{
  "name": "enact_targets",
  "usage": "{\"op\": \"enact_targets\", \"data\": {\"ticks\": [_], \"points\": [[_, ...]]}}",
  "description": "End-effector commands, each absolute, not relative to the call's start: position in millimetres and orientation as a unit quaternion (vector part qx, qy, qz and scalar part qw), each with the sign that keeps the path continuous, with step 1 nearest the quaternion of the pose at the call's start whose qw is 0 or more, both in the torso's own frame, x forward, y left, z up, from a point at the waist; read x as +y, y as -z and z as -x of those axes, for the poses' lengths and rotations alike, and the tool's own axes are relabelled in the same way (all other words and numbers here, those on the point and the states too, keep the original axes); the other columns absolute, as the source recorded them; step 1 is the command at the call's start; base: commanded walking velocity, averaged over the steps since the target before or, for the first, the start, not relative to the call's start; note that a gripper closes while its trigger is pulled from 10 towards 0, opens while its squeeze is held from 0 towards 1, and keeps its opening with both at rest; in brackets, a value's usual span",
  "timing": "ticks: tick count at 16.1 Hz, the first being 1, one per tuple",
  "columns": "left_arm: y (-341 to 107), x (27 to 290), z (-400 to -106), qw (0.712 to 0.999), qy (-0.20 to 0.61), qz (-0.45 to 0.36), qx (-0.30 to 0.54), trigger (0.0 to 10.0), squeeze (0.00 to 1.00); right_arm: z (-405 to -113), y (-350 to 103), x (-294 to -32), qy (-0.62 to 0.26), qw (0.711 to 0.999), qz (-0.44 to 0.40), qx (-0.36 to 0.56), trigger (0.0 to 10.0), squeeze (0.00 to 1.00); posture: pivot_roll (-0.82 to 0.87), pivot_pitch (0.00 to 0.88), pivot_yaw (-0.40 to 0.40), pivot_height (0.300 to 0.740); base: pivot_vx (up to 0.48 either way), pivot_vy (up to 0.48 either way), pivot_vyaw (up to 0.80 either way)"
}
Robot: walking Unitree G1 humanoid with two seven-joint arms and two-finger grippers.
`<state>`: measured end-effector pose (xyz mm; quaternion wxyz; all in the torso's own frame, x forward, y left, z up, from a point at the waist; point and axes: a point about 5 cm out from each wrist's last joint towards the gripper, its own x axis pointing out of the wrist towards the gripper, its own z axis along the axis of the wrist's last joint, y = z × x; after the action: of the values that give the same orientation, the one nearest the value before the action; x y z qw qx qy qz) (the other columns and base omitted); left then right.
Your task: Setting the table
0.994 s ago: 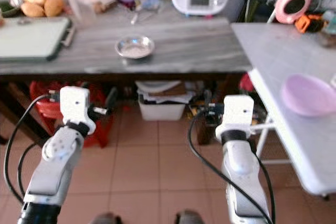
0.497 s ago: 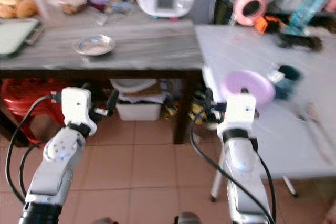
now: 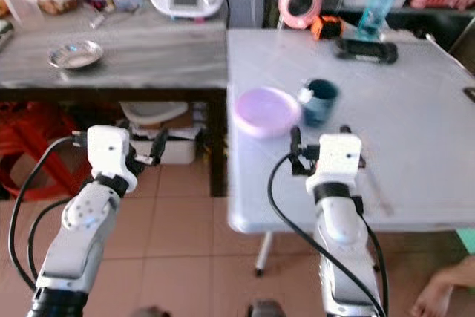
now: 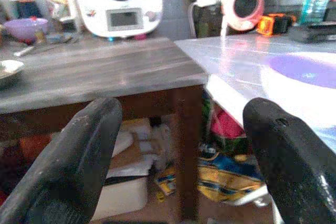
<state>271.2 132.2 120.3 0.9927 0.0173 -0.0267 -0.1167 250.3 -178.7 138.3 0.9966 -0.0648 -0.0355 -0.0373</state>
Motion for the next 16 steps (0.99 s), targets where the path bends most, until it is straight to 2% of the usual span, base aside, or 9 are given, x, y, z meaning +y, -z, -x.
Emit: {"op": "enact_targets", "data": {"ticks": [1, 5, 11, 13, 16], "points": [[-125.0, 127.6, -271.6, 0.991, 0.13, -0.01, -0.035, 10.0, 0.0, -249.5, -139.2, -180.6, 0.042, 0.996, 0.068, -0.036, 10.0, 0.0, -0.08, 0.0, 0.009, 0.74, 0.0, 0.0, 0.0], [-125.7, 126.8, -270.1, 0.99, 0.137, -0.009, -0.038, 10.0, 0.0, -248.4, -138.3, -178.3, 0.031, 0.996, 0.078, -0.035, 10.0, 0.0, -0.08, 0.0, 0.005, 0.74, 0.0, 0.0, 0.0], [-126.0, 124.9, -269.3, 0.989, 0.144, -0.004, -0.039, 10.0, 0.0, -250.5, -138.4, -176.9, 0.026, 0.996, 0.081, -0.036, 10.0, 0.0, -0.07, 0.0, 0.005, 0.74, 0.286, 0.0, 0.52], [-126.1, 124.4, -269.2, 0.989, 0.145, -0.004, -0.039, 10.0, 0.0, -250.6, -138.0, -176.6, 0.025, 0.996, 0.081, -0.035, 10.0, 0.0, -0.07, 0.0, 0.004, 0.74, 0.276, 0.0, 0.0], [-126.7, 123.2, -269.4, 0.988, 0.146, 0.006, -0.041, 10.0, 0.0, -252.1, -138.0, -175.3, 0.023, 0.996, 0.08, -0.037, 10.0, 0.0, -0.07, 0.0, 0.003, 0.74, 0.0, 0.0, 0.0]]}}
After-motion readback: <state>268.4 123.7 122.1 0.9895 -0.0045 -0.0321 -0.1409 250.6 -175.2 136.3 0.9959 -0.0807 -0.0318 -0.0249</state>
